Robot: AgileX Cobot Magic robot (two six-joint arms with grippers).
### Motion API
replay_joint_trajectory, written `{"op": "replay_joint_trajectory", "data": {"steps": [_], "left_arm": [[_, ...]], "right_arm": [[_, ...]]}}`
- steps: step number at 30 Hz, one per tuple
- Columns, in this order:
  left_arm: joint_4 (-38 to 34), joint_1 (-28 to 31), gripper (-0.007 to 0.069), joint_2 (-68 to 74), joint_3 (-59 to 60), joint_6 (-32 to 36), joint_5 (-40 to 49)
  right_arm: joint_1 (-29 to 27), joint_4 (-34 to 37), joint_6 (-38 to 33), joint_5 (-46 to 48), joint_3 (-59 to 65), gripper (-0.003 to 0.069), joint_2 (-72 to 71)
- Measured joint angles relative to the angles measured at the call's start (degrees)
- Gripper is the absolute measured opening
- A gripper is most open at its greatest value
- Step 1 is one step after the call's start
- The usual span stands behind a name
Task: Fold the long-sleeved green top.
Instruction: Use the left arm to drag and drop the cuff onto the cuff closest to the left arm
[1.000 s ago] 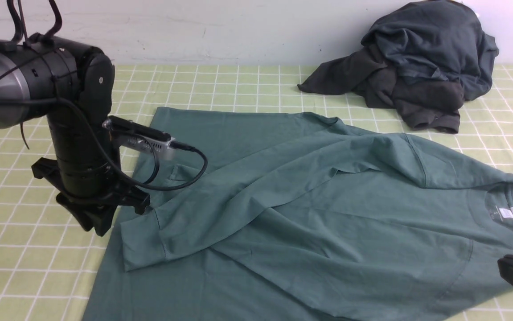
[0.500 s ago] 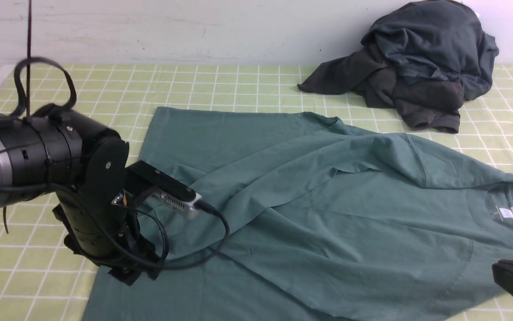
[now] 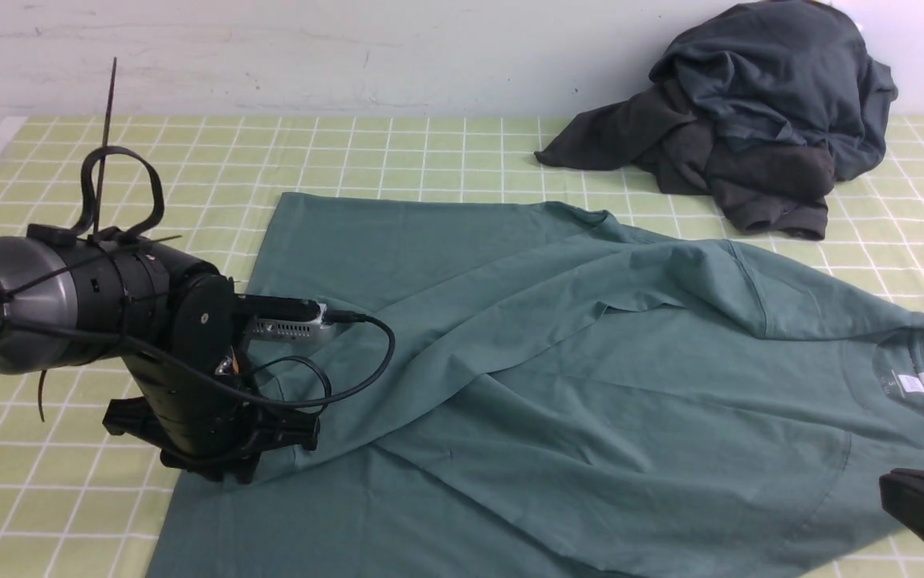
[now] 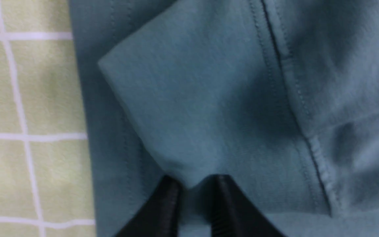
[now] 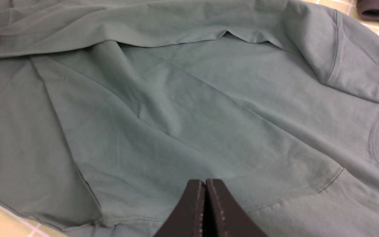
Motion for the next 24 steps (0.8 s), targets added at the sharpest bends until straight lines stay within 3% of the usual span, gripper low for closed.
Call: {"op": "replay_joint_trajectory", "data": {"steps": [2, 6, 12, 20, 24], "left_arm": [[0.63, 0.00, 0.0031, -0.25, -0.99, 0.14, 1.12], [1.36, 0.00, 0.0000, -3.61, -4.23, 3.48, 6.00], [3.38, 0.00, -0.0001, -8.33, -7.31, 10.47, 13.04], [8.08, 0.00, -0.0003, -8.40, -7.20, 12.37, 16.07], [8.21, 0.00, 0.0052, -8.40, -7.20, 16.93, 18.22]], "right_arm": [[0.00, 0.21, 0.00, 0.15, 0.00, -0.0010, 0.00], [0.00, 0.41, 0.00, 1.02, 0.00, -0.0010, 0.00], [0.00, 0.43, 0.00, 1.18, 0.00, -0.0010, 0.00], [0.00, 0.43, 0.00, 1.20, 0.00, -0.0010, 0.00], [0.00, 0.43, 0.00, 1.20, 0.00, -0.0010, 0.00]]}}
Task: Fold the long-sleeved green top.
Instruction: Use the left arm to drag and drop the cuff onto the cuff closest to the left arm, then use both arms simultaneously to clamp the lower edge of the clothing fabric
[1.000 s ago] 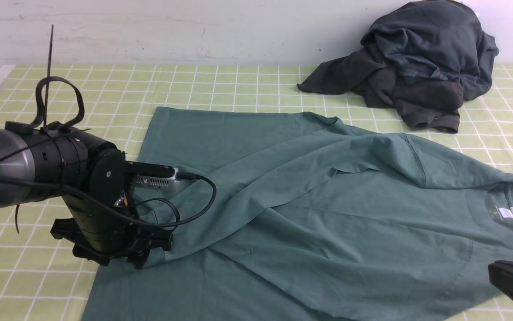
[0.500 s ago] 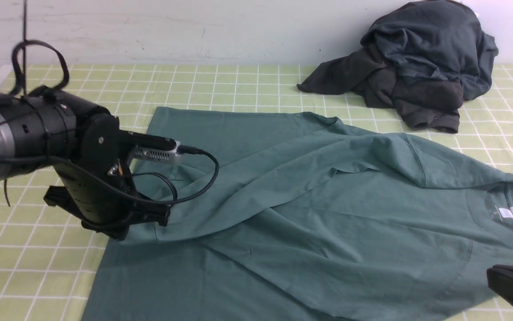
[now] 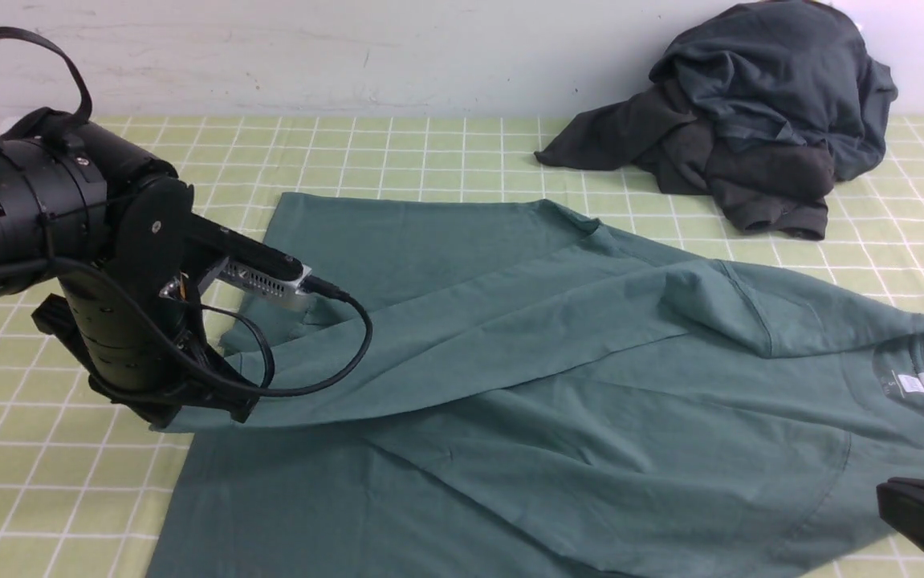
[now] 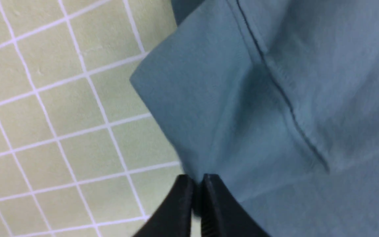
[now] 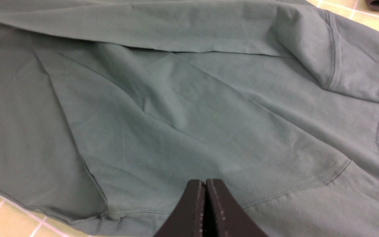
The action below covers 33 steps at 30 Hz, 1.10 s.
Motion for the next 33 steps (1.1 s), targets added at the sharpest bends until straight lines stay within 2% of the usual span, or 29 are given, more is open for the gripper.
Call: {"op": "replay_joint_trajectory", "data": {"steps": [3, 4, 6, 7, 8, 9, 10, 12, 13, 14, 15, 16, 19, 26, 30, 31, 32, 33], "left_arm": [[-0.06, 0.00, 0.0151, 0.00, 0.00, 2.76, 1.38], [-0.67, 0.00, 0.0221, 0.00, 0.20, 3.95, 1.59], [-2.29, 0.00, 0.0304, -0.11, 0.76, 6.17, 1.72], [-2.78, -0.05, 0.0325, -0.11, 0.99, 6.91, 1.72], [-4.97, -0.48, 0.0395, -0.31, 2.39, 11.08, 1.66], [-5.26, -0.57, 0.0410, -0.30, 2.88, 11.77, 1.58], [-6.83, -1.10, 0.0440, -0.36, 4.36, 15.87, 1.16], [-12.11, -3.15, 0.0473, -0.36, 9.11, 29.57, -1.89], [-14.18, -4.24, 0.0472, -0.36, 11.71, 36.40, -3.69], [-14.48, -4.42, 0.0472, -0.36, 12.54, 37.51, -3.96], [-15.68, -5.66, 0.0471, -0.36, 15.31, 45.93, -5.85], [-15.88, -6.11, 0.0468, -0.36, 17.05, 50.27, -7.27], [-15.51, -6.37, 0.0448, -0.42, 20.57, 57.50, -9.73], [-14.24, -6.44, 0.0370, -1.79, 23.44, 60.11, -14.34], [-14.00, -6.44, 0.0207, -2.85, 23.88, 59.93, -14.99], [-14.00, -6.44, 0.0188, -3.07, 24.01, 59.68, -15.07], [-14.00, -6.44, 0.0119, -4.08, 24.38, 59.16, -15.01], [-14.00, -6.44, 0.0082, -4.99, 24.50, 58.76, -14.87]], "right_arm": [[0.00, 0.04, 0.00, 0.00, 0.00, -0.0010, 0.00], [0.00, 0.14, 0.00, 0.05, 0.00, -0.0010, 0.00], [0.00, 0.14, 0.00, 0.05, 0.00, -0.0010, 0.00], [0.00, 0.14, 0.00, 0.11, 0.00, -0.0010, 0.00], [0.00, 0.14, 0.00, 0.34, 0.00, -0.0010, 0.00], [0.00, 0.14, 0.00, 0.39, 0.00, -0.0010, 0.00], [0.00, 0.14, 0.00, 0.57, 0.00, -0.0010, 0.00], [0.00, 0.19, 0.00, 0.69, 0.00, -0.0010, 0.00], [0.00, 0.19, -0.06, 0.79, 0.00, -0.0010, 0.00], [0.00, 0.19, -0.06, 0.85, 0.00, -0.0010, 0.00], [0.00, 0.19, -0.40, 0.98, 0.00, -0.0010, 0.00], [0.00, 0.21, -0.79, 1.04, 0.00, -0.0010, 0.00], [0.00, 0.62, -1.26, 1.08, 0.00, -0.0010, 0.00], [0.00, 0.84, -2.51, 1.15, 0.00, -0.0010, 0.00], [0.00, 0.94, -2.57, 1.36, 0.00, -0.0010, 0.00], [0.00, 1.05, -2.57, 1.53, 0.00, -0.0010, 0.00], [0.00, 1.45, -2.86, 1.83, 0.04, -0.0010, -0.13], [0.00, 2.06, -3.33, 1.96, 0.04, -0.0010, -0.43]]}}
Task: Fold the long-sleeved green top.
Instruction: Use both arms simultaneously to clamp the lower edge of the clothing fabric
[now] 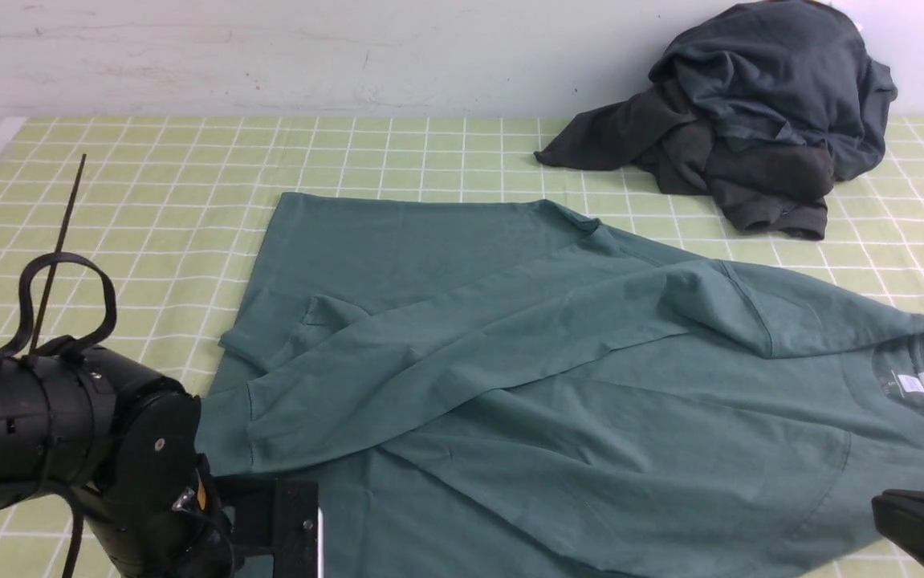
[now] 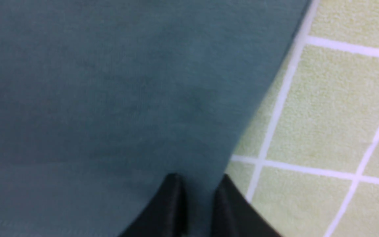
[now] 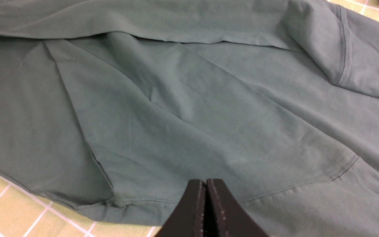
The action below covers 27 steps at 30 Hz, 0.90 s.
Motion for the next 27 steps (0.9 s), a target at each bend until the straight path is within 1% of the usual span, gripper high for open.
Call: {"op": "replay_joint_trajectory", "data": {"steps": [2, 4, 7, 9, 11, 12, 13, 15, 16, 17, 18, 19, 20, 21, 24, 26, 27], "left_arm": [[0.00, 0.00, 0.0026, -3.23, 0.13, -1.86, 0.21], [0.00, 0.00, 0.0005, -6.66, 0.13, -6.28, 0.46], [0.00, 0.00, -0.0001, -10.53, 0.20, -15.64, 1.40], [0.00, 0.00, -0.0001, -12.61, 0.33, -21.22, 1.90], [0.21, 0.00, -0.0001, -13.68, 0.33, -25.69, 2.35], [0.21, 0.00, -0.0001, -13.75, 0.33, -26.09, 2.42], [0.40, 0.00, -0.0001, -14.19, 0.33, -29.31, 2.71], [0.53, 0.00, -0.0001, -14.26, 0.39, -31.49, 2.86], [0.66, 0.00, -0.0001, -14.26, 0.40, -33.30, 2.86], [0.66, 0.00, -0.0001, -14.26, 0.40, -33.46, 2.86], [0.82, 0.00, -0.0001, -14.26, 0.40, -35.06, 2.86], [0.82, 0.00, -0.0001, -14.26, 0.40, -35.24, 2.86], [0.89, 0.00, -0.0001, -14.26, 0.40, -36.39, 2.86], [0.95, 0.00, -0.0001, -14.26, 0.40, -36.92, 2.86], [0.95, 0.00, -0.0001, -14.26, 0.40, -37.72, 2.86], [0.69, 0.00, -0.0001, -14.26, 0.40, -37.83, 2.86], [0.69, 0.00, -0.0001, -14.26, 0.40, -37.82, 2.86]], "right_arm": [[0.00, 1.73, -2.43, 0.22, 0.00, -0.0010, -1.07], [0.00, 4.33, -7.48, 0.62, -0.12, -0.0010, -2.05], [0.00, 9.03, -17.35, 3.93, -1.80, -0.0008, -1.47], [0.00, 10.47, -23.29, 7.34, -4.73, 0.0004, 1.03], [0.00, 10.36, -27.03, 10.20, -7.76, 0.0039, 4.46], [0.00, 10.12, -27.03, 10.20, -8.09, 0.0044, 4.90], [0.00, 8.35, -29.23, 11.32, -10.83, 0.0099, 9.36], [0.00, 5.23, -30.39, 11.32, -12.58, 0.0162, 13.95], [0.00, 1.76, -31.17, 11.32, -13.38, 0.0211, 17.57], [0.00, 1.24, -31.29, 11.32, -13.57, 0.0227, 18.77], [0.28, -3.95, -31.94, 11.32, -13.90, 0.0281, 23.71], [0.38, -3.95, -31.93, 11.32, -13.90, 0.0286, 24.28], [1.53, -9.62, -32.24, 11.43, -13.90, 0.0317, 29.05], [2.10, -11.65, -32.30, 11.43, -13.90, 0.0321, 30.42], [5.06, -22.68, -32.62, 11.03, -13.93, 0.0324, 35.51], [6.07, -30.04, -32.74, 9.50, -13.99, 0.0320, 38.22], [6.12, -30.71, -32.74, 9.29, -13.98, 0.0319, 38.70]]}}
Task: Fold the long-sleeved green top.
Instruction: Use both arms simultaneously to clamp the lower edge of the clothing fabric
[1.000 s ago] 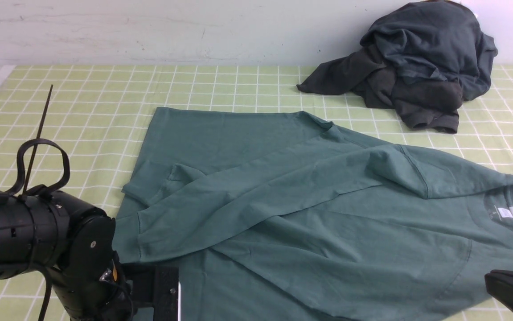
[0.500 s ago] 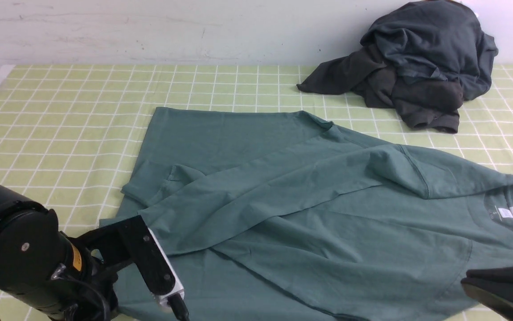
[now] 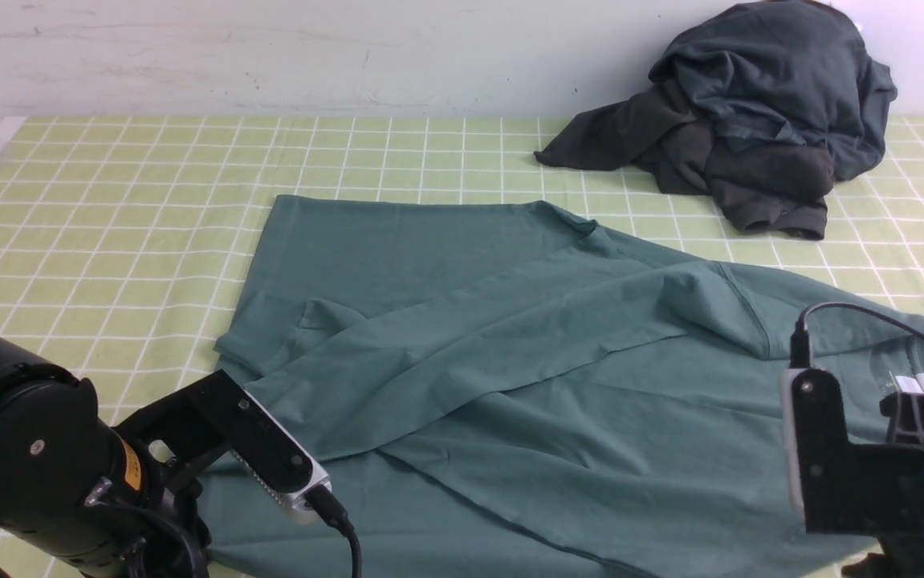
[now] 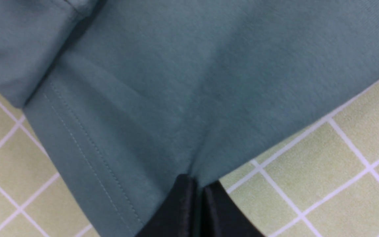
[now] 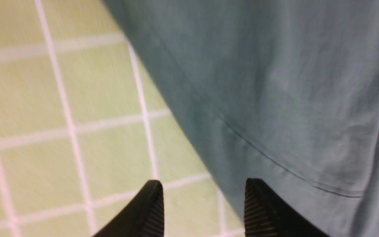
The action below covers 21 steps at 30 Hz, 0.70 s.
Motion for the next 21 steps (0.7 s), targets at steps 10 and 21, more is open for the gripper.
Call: {"op": "replay_joint_trajectory", "data": {"steps": [10, 21], "left_arm": [[-1.07, 0.00, -0.0001, 0.00, 0.00, -0.02, 0.00], [-1.72, 0.00, -0.0001, 0.00, 0.00, 0.10, 0.00]], "right_arm": [[0.06, -17.13, -0.13, -5.66, -0.41, 0.0227, 11.71], [0.06, -15.88, -0.08, -5.92, -0.45, 0.0133, 15.56]]}}
